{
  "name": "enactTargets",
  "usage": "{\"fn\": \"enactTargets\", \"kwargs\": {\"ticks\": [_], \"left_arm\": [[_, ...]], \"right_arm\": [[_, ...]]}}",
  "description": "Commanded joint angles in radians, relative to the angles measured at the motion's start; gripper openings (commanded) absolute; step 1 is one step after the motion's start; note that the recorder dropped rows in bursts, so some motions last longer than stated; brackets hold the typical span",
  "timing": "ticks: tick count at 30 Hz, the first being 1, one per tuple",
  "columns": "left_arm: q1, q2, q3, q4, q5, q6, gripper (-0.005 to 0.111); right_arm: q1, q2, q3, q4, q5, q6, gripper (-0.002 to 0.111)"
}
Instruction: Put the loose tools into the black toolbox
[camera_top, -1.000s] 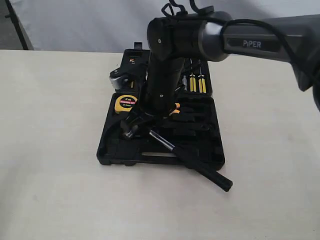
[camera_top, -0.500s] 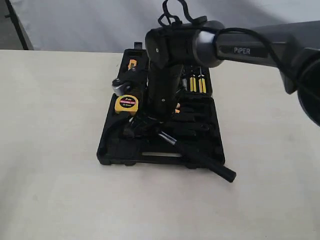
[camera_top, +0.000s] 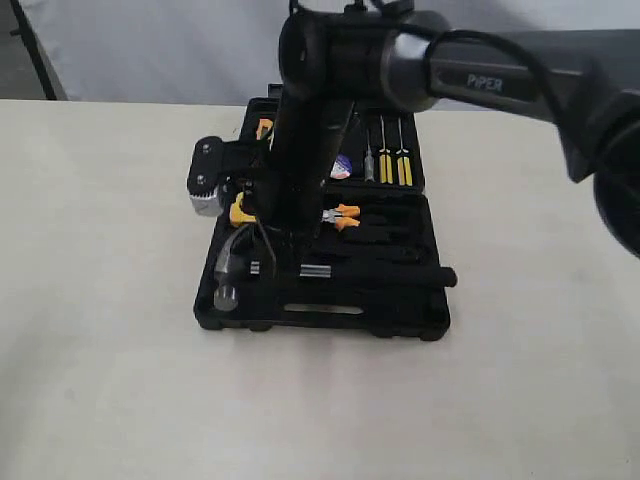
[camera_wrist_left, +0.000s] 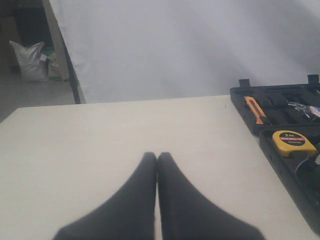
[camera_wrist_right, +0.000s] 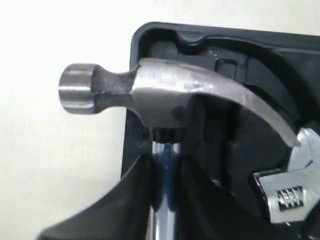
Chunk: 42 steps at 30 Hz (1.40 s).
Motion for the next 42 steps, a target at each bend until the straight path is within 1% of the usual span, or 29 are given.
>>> {"fn": "enactTargets", "kwargs": {"ticks": [1, 5, 10, 13, 16, 22, 29, 31, 32, 34, 36, 38, 40, 42], "left_arm": [[0.003, -0.008, 0.009, -0.014, -0.017, -0.01, 0.001], [0.003, -0.008, 0.009, -0.014, -0.017, -0.01, 0.001], [0.003, -0.008, 0.009, -0.014, -0.017, -0.01, 0.001], [0.003, -0.008, 0.009, -0.014, -0.017, -0.01, 0.001], [0.003, -0.008, 0.009, -0.014, -0.017, -0.01, 0.001], [0.003, -0.008, 0.009, -0.014, -0.017, -0.01, 0.001], [0.003, -0.008, 0.009, -0.014, -0.017, -0.01, 0.001], [0.003, -0.008, 0.009, -0.014, -0.017, -0.01, 0.001], [0.003, -0.008, 0.009, -0.014, -0.017, -0.01, 0.001], [0.003, -0.008, 0.009, -0.014, -0.017, -0.01, 0.001], [0.003, -0.008, 0.009, -0.014, -0.017, -0.01, 0.001], [0.003, -0.008, 0.009, -0.014, -0.017, -0.01, 0.001], [0.003, -0.008, 0.009, -0.014, -0.017, -0.01, 0.001], [0.003, -0.008, 0.009, -0.014, -0.017, -0.01, 0.001]], "right_arm": [[0.016, 0.018, -0.002, 0.02, -0.03, 0.01, 0.0], [0.041, 0.036, -0.002, -0.029, -0.062, 0.024, 0.0], [0.041, 0.047, -0.002, -0.037, -0.148, 0.071, 0.0], [0.041, 0.049, -0.002, -0.089, -0.194, 0.122, 0.0], [0.041, 0.055, -0.002, -0.136, -0.196, 0.148, 0.0], [0.041, 0.074, -0.002, -0.141, -0.154, 0.152, 0.0], [0.041, 0.079, -0.002, -0.149, -0.151, 0.163, 0.0], [0.041, 0.079, -0.002, -0.16, -0.151, 0.173, 0.005], [0.041, 0.081, -0.002, -0.16, -0.151, 0.178, 0.01], [0.041, 0.085, -0.002, -0.16, -0.148, 0.178, 0.025], [0.043, 0.09, -0.002, -0.156, -0.14, 0.178, 0.045], [0.043, 0.09, -0.002, -0.156, -0.136, 0.178, 0.06], [0.043, 0.086, -0.007, -0.156, -0.123, 0.178, 0.065], [0.043, 0.07, -0.03, -0.156, -0.087, 0.199, 0.065]]}}
